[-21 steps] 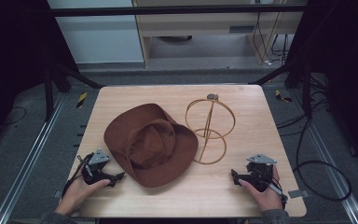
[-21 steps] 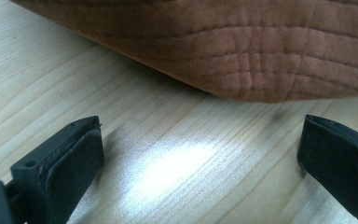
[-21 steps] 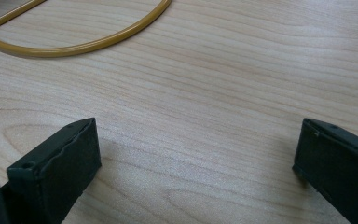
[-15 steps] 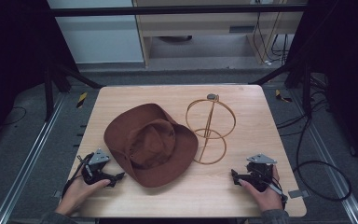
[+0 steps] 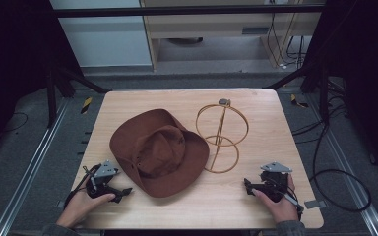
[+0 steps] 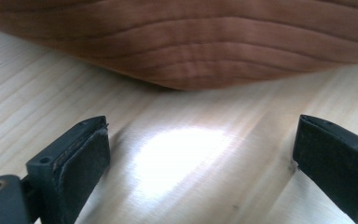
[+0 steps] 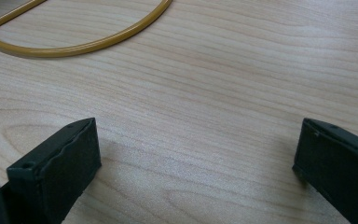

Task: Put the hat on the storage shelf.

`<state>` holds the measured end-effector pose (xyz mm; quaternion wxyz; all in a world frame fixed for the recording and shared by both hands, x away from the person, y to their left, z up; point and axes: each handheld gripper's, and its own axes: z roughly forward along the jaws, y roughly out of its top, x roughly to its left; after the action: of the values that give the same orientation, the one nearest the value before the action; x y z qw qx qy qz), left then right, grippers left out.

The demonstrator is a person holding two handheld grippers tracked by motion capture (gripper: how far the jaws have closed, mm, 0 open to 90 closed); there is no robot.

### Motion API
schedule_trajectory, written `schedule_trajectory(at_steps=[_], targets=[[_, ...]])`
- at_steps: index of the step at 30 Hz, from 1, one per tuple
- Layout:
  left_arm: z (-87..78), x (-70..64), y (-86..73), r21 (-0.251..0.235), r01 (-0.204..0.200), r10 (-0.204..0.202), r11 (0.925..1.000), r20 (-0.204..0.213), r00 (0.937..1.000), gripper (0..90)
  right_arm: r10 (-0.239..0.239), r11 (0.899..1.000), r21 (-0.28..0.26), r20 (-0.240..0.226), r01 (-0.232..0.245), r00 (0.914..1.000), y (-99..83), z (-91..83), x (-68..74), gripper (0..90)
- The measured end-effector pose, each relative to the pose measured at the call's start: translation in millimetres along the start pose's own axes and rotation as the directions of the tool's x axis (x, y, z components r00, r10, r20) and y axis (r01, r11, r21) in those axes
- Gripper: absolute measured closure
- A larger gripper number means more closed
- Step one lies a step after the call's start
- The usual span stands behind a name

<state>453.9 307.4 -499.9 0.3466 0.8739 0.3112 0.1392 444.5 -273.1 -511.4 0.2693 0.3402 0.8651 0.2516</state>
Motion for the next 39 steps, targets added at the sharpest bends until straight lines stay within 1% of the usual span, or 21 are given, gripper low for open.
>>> schedule_trajectory(at_steps=[1,2,3,4,6,9,12,14,16,17,20,23,24,27,29,31,34,36,39], targets=[[-2.9,-0.9,0.5,-0.013,0.003,-0.003,0.9999,0.001,1.0000,3.9,-0.001,1.000,-0.001,-0.001,0.001,1.0000,0.0,0.1,-0.1,0.5],[-2.9,-0.9,0.5,-0.013,0.003,-0.003,0.9999,0.001,1.0000,4.0,-0.001,1.000,-0.001,-0.001,0.001,1.0000,0.0,0.1,-0.1,0.5],[-9.5,-1.9,1.5,-0.042,0.010,-0.010,0.9990,0.001,0.9999,4.4,-0.001,1.000,-0.002,-0.001,0.001,1.0000,0.0,0.1,-0.1,0.5],[-12.7,-3.0,2.1,-0.047,0.007,-0.007,0.9989,-0.005,1.0000,4.7,-0.002,1.000,-0.001,0.000,0.002,1.0000,0.0,0.1,-0.1,0.5],[-19.2,-5.2,4.4,-0.059,-0.004,0.004,0.9982,-0.004,1.0000,4.9,0.000,1.000,0.000,0.001,0.000,1.0000,0.0,0.0,0.0,0.5],[-29.8,-9.7,12.4,-0.083,-0.029,0.028,0.9962,-0.007,0.9996,5.1,0.000,1.000,0.000,0.000,0.000,1.0000,0.0,0.0,0.0,0.5],[-40.4,-11.2,27.9,-0.090,-0.051,0.050,0.9946,-0.022,0.9985,5.3,-0.001,1.000,0.000,0.000,0.001,1.0000,0.0,0.0,0.0,0.5],[-46.1,-10.7,41.5,-0.089,-0.053,0.053,0.9946,-0.008,0.9986,5.3,-0.001,1.000,0.000,0.000,0.001,1.0000,0.0,0.0,0.0,0.5],[-48.7,-9.2,56.3,-0.069,-0.056,0.056,0.9961,-0.007,0.9984,5.0,0.000,1.000,0.000,0.000,0.000,1.0000,0.0,0.0,0.0,0.5],[-49.1,-7.9,63.4,-0.057,-0.060,0.060,0.9966,-0.004,0.9982,5.0,-0.001,1.000,0.000,0.000,0.001,1.0000,0.0,0.0,0.0,0.5],[-49.3,-4.4,84.0,-0.047,-0.034,0.035,0.9983,0.007,0.9994,6.2,-0.001,1.000,0.000,0.001,0.001,1.0000,0.0,0.0,0.0,0.5],[-48.6,-2.9,104.0,-0.063,-0.009,0.010,0.9980,0.019,0.9998,7.5,-0.001,1.000,0.001,0.001,0.001,1.0000,0.1,0.0,0.0,0.5],[-47.9,-2.6,110.9,-0.063,-0.008,0.010,0.9980,0.022,0.9997,7.5,-0.001,1.000,0.001,0.002,0.001,1.0000,0.1,0.0,0.0,0.5],[-43.6,-2.2,130.8,-0.047,-0.042,0.043,0.9980,0.008,0.9991,7.0,-0.001,1.000,0.002,0.002,0.001,1.0000,0.1,0.0,0.0,0.5],[-39.6,-1.3,141.8,-0.032,-0.056,0.057,0.9979,0.008,0.9984,6.9,-0.001,1.000,0.002,0.002,0.001,1.0000,0.1,0.0,0.1,0.5],[-34.3,1.0,151.0,-0.009,-0.080,0.080,0.9967,-0.007,0.9968,6.8,-0.001,1.000,0.002,0.002,0.001,1.0000,0.1,0.0,0.1,0.5],[-25.9,4.6,162.1,0.015,-0.095,0.095,0.9954,-0.001,0.9955,6.4,0.000,1.000,0.002,0.002,0.000,1.0000,0.1,0.0,0.1,0.5],[-21.8,5.4,169.2,0.033,-0.108,0.109,0.9936,-0.008,0.9940,6.2,0.000,1.000,0.002,0.002,0.000,1.0000,0.1,0.0,0.1,0.5],[-17.4,5.2,179.9,0.064,-0.142,0.143,0.9877,-0.010,0.9896,5.7,-0.001,1.000,0.002,0.002,0.001,1.0000,0.1,0.0,0.0,0.5]])
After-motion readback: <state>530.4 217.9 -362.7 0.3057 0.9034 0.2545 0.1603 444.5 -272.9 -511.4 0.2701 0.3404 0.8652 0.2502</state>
